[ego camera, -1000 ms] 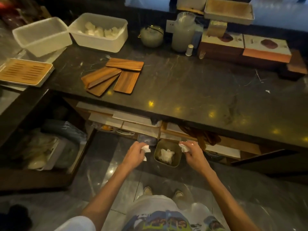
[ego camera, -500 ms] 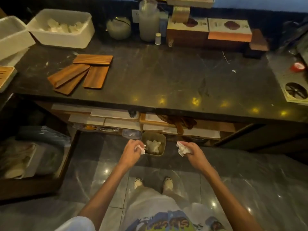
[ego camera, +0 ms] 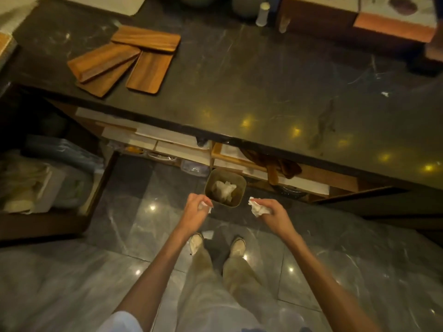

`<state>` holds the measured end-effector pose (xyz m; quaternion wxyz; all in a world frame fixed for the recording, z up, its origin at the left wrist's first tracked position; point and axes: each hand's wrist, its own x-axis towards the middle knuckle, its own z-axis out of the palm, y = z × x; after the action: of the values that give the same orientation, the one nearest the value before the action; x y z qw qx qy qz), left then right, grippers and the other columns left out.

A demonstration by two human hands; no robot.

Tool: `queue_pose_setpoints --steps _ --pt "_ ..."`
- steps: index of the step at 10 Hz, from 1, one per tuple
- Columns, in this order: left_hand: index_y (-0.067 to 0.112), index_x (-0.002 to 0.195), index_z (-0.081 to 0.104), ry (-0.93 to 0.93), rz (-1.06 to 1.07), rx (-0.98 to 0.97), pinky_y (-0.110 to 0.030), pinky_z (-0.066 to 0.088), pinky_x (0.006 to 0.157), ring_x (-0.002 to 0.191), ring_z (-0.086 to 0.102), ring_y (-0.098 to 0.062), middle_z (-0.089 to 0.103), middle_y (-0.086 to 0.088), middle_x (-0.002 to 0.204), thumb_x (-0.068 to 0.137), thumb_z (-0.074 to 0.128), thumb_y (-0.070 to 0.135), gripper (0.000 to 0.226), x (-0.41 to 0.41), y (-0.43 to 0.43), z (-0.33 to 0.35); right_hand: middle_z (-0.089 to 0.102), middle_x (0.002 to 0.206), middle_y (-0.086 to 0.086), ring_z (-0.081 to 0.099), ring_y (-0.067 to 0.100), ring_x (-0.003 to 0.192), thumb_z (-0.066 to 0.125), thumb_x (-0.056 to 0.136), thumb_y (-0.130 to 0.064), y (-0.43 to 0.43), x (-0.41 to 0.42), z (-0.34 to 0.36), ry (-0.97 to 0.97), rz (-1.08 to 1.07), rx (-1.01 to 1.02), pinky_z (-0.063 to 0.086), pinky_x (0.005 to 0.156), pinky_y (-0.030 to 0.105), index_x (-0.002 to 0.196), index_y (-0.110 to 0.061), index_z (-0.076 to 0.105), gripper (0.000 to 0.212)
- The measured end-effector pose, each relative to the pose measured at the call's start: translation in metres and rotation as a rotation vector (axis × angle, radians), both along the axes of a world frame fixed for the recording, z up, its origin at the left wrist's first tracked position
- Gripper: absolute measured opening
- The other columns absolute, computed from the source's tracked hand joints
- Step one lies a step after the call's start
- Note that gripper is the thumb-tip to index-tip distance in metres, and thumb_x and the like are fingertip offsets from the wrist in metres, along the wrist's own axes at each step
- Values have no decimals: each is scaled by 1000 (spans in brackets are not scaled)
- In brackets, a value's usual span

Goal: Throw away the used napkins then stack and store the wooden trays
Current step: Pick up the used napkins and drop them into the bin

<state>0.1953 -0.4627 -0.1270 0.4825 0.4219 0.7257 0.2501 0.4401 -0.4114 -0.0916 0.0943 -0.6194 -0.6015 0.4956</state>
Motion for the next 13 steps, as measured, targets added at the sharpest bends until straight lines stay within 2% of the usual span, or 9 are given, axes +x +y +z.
queue_pose_setpoints --steps 2,3,4,6,8,9,11,12,13 --pt "17 117 61 -95 36 -171 -36 38 109 118 46 -23 33 -7 127 99 42 6 29 -19 38 -143 43 126 -3 42 9 116 53 93 -3 38 -64 -111 -6 0 -253 34 98 8 132 -17 58 42" --pt "14 129 56 -95 39 -172 -23 39 106 122 47 -26 38 -9 129 98 42 -1 38 -27 55 -235 44 123 -1 44 12 116 53 95 -4 59 -85 -198 -12 -27 -259 33 93 6 133 -12 56 39" --pt "17 122 60 -110 99 -139 -4 43 81 113 58 -20 56 -1 118 97 51 9 27 -32 66 -322 54 121 7 54 24 114 58 93 -1 71 -91 -296 17 -249 -243 47 99 33 127 -8 58 35" --pt "16 109 67 -4 69 13 -10 44 82 101 58 -12 59 2 108 95 55 11 19 -25 87 -438 58 129 17 57 35 117 61 92 -7 88 -78 -446 -28 -331 -303 47 101 48 132 -10 53 41" --pt "9 119 65 156 -97 18 -39 46 99 116 56 -31 60 -15 125 90 52 -5 34 -2 108 -529 52 137 13 49 29 126 63 91 -9 103 -66 -547 -144 -276 -274 42 107 44 131 -15 55 41" --pt "8 119 61 -10 131 -40 -49 41 108 120 55 -39 60 -21 126 86 60 4 33 6 129 -554 49 139 9 47 27 127 66 89 -10 108 -65 -576 -154 -234 -219 43 105 40 131 -19 54 45" --pt "20 149 33 173 -240 -59 -44 20 120 147 18 -34 15 -12 162 92 60 6 65 3 127 -560 44 142 -2 44 16 128 76 80 -12 110 -72 -584 26 -160 -123 44 100 33 145 -20 38 76" --pt "14 145 41 91 -305 -81 -50 25 118 144 25 -37 27 -19 156 95 55 14 52 -2 115 -532 40 148 6 44 26 132 79 77 -29 96 -69 -562 -45 -203 -205 45 105 43 145 -27 37 80" --pt "26 137 48 289 -428 -75 -38 31 114 134 39 -24 46 -4 141 98 47 31 40 -14 97 -489 31 156 8 40 30 136 69 79 -56 83 -65 -526 -191 27 -285 42 108 48 150 -33 28 85"
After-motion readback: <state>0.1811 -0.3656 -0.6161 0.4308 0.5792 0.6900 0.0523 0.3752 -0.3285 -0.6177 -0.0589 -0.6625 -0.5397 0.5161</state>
